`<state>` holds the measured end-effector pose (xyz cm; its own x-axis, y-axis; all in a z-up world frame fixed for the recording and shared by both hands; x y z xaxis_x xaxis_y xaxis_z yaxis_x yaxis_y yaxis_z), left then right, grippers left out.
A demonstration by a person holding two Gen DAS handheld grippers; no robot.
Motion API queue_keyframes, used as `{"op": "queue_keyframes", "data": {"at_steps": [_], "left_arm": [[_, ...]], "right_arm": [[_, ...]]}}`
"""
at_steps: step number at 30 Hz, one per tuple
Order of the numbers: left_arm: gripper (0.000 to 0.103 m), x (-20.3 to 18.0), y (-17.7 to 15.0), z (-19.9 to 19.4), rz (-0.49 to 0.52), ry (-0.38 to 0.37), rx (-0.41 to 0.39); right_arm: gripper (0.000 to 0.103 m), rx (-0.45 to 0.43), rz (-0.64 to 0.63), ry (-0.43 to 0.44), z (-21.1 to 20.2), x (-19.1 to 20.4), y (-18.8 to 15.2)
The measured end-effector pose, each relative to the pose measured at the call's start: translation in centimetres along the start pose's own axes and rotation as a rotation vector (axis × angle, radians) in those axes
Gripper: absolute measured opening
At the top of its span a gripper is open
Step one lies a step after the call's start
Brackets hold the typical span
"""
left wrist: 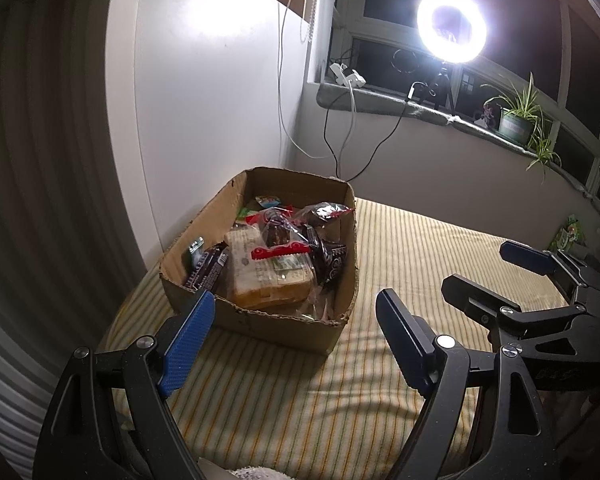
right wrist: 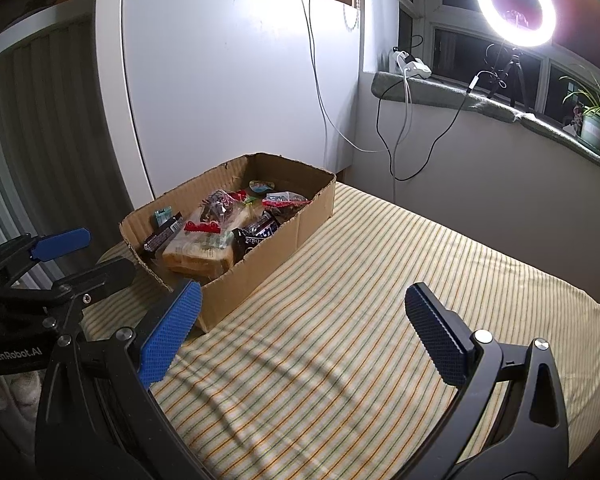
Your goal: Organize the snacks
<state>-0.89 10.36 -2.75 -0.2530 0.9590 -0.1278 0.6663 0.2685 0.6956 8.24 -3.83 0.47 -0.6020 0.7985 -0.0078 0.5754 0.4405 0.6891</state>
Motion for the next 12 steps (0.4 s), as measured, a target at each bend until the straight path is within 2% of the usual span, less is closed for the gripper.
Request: {"op": "queue_keyframes", "data": {"at_steps": [12], "left_arm": [[0.083,0.23,0.02,-0.78,0.006,0.004,-0.029]], "right_arm": [[0.103,-0.002,0.012,-0.023,-0.57,-0.66,-0.14]]}}
Point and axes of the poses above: each gripper's, at about its wrist camera, not at the fingertips, and z roughly the way its jaws point, x to its left, y to its top, the point moved 4 cm from there along z, roughly the way its jaws point, and after that the axes turned 10 degrees about x, right-handed, at the moved point
